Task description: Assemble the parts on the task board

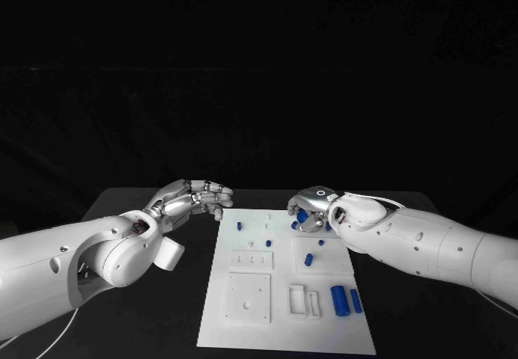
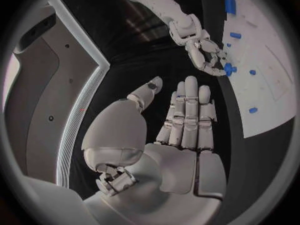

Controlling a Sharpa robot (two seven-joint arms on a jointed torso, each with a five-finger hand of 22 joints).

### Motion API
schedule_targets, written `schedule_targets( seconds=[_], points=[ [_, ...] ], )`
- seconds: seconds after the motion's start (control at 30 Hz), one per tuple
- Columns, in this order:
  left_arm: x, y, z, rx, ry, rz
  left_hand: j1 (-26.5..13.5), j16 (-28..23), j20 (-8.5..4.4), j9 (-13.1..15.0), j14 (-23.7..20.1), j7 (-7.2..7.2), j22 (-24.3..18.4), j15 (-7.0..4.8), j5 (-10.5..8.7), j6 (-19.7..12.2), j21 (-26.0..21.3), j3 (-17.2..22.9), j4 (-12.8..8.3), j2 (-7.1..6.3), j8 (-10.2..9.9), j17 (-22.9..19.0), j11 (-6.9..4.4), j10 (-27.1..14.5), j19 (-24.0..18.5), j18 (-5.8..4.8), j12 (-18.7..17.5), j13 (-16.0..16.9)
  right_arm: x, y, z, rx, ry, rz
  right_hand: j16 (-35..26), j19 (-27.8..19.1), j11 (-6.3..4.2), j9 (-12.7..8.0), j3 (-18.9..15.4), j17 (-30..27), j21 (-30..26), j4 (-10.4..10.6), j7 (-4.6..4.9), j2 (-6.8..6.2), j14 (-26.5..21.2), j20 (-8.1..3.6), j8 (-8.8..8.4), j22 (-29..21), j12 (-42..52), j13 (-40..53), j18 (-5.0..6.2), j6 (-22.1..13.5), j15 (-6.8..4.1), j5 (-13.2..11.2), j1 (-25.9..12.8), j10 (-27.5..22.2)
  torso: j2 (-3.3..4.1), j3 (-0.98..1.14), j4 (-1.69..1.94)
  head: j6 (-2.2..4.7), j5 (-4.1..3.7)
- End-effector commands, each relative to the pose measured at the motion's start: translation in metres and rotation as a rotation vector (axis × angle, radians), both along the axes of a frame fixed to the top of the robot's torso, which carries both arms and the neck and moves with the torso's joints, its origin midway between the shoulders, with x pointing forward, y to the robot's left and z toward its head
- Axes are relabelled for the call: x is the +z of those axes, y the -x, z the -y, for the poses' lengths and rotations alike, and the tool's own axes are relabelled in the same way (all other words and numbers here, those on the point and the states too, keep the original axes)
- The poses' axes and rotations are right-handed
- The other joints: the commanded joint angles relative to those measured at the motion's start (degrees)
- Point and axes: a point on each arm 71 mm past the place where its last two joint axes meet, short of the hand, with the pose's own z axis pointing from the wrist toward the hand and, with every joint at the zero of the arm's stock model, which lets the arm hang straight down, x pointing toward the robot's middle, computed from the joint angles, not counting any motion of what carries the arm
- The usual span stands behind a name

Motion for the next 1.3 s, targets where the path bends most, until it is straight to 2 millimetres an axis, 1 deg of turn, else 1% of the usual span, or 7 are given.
schedule_targets(
  seconds=[0.03, 0.1, 0.17, 0.3, 0.73, 0.8, 1.3],
  points=[
    [0.0027, 0.0004, 0.0017, -0.015, 0.003, 0.016, -0.7, 0.1, -0.21, -0.1, -0.4, -0.08, -0.1, 0.01, -0.36, -0.4, 0.1, 0.2, -0.1, 0.08, -0.3, -0.1, 0.19, -0.4, -0.2, 0.51, -0.3, -0.1, -0.0009, -0.001, -0.0004, -0.004, 0.033, 0.01, 0.4, 0.8, -0.03, -0.1, 0.1, -0.1, 0.2, 0.1, -0.02, -0.48, -0.1, -0.28, -0.25, 1.1, -0.3, -0.1, 2.66, -0.5, 0.54, -0.2, 0.0, -0.5, 0.73, 0.02, 0.02, 0.01, 0.02],
    [0.0026, 0.0004, 0.002, -0.017, 0.003, 0.015, -0.8, 0.1, -0.24, -0.1, -0.4, -0.06, -0.1, 0.02, -0.36, -0.5, 0.1, 0.3, -0.1, 0.08, -0.3, -0.1, 0.21, -0.4, -0.2, 0.47, -0.3, -0.1, -0.0016, -0.0009, -0.0002, -0.004, 0.034, 0.008, 0.4, 0.8, -0.03, -0.1, 0.1, -0.1, 0.2, 0.1, -0.04, -0.46, -0.1, -0.29, -0.26, 1.1, -0.3, -0.2, 2.66, -0.5, 0.55, -0.2, 0.0, -0.5, 0.96, -0.02, 0.05, 0.05, 0.09],
    [0.0025, 0.0003, 0.0021, -0.016, 0.003, 0.015, -0.8, 0.1, -0.27, -0.1, -0.4, -0.04, -0.1, 0.04, -0.37, -0.5, 0.1, 0.3, 0.0, 0.07, -0.3, -0.1, 0.23, -0.5, -0.2, 0.42, -0.4, -0.1, -0.0025, -0.0012, -0.0003, -0.006, 0.041, 0.005, 0.5, 0.8, -0.04, -0.1, 0.2, -0.2, 0.2, 0.1, -0.05, -0.42, -0.1, -0.29, -0.27, 1.1, -0.4, -0.2, 2.66, -0.5, 0.54, -0.2, 0.0, -0.5, 1.7, -0.17, 0.2, 0.5, 0.03],
    [0.0024, 0.0002, 0.0019, -0.016, 0.002, 0.013, -0.9, 0.1, -0.33, -0.1, -0.5, -0.01, -0.1, 0.06, -0.38, -0.6, 0.1, 0.3, 0.0, 0.04, -0.4, -0.1, 0.27, -0.5, -0.3, 0.36, -0.4, -0.1, -0.0049, -0.002, 0.0009, -0.011, 0.052, 0.005, 0.6, 0.8, -0.17, -0.1, 0.3, -0.3, 0.2, 0.1, -0.12, -0.28, -0.2, -0.3, -0.21, 1.0, -0.3, -0.2, 2.66, -0.4, 0.42, -0.4, 0.0, -0.4, 2.05, -0.18, 0.21, 0.54, 0.0],
    [0.0018, 0.0003, 0.0007, -0.015, -0.002, 0.007, -1.3, 0.1, -0.51, 0.0, -0.6, 0.08, -0.2, 0.13, -0.62, -0.8, 0.1, 0.4, 0.2, -0.04, -0.5, -0.2, 0.34, -0.6, -0.3, 0.14, -0.6, -0.1, -0.0064, -0.003, 0.0016, -0.023, 0.058, 0.013, 1.7, 0.8, -0.38, -0.4, 3.1, -1.6, 0.2, 0.2, -0.08, 0.31, -0.6, -0.16, -0.32, 1.0, -0.5, -0.5, 2.66, 0.3, 0.22, -3.6, 1.1, 0.2, 3.17, -0.17, 0.32, 1.07, -0.28],
    [0.0018, 0.0003, 0.0007, -0.015, -0.002, 0.006, -1.4, 0.1, -0.57, 0.0, -0.6, 0.1, -0.2, 0.14, -0.65, -0.8, 0.1, 0.4, 0.3, -0.02, -0.5, -0.2, 0.35, -0.7, -0.4, 0.08, -0.7, -0.1, -0.0065, -0.0035, 0.0033, -0.027, 0.061, 0.015, 1.9, 0.9, -0.39, -0.5, 3.9, -1.9, 0.2, 0.2, -0.09, 0.38, -0.6, -0.11, -0.35, 0.9, -0.4, -0.5, 2.66, 0.4, 0.21, -4.2, 1.1, 0.3, 3.35, -0.08, 0.28, 1.09, -0.24],
    [0.0011, -0.0002, -0.002, -0.009, -0.007, -0.002, -1.7, 0.1, -0.76, 0.0, -0.7, 0.16, -0.3, 0.17, -0.74, -1.0, 0.1, 0.5, 0.6, -0.08, -0.6, -0.3, 0.42, -0.8, -0.4, -0.09, -0.8, -0.2, -0.006, -0.0019, 0.0084, -0.032, 0.069, 0.02, 3.2, 1.2, -0.79, -0.7, 10.4, -3.7, 0.4, 0.3, 0.14, 1.19, -0.9, -0.08, -0.09, 1.0, 0.0, -0.3, 2.66, 2.2, -0.17, -8.0, 0.7, 3.2, 4.2, 0.02, 0.36, 1.41, -0.22]
  ],
)
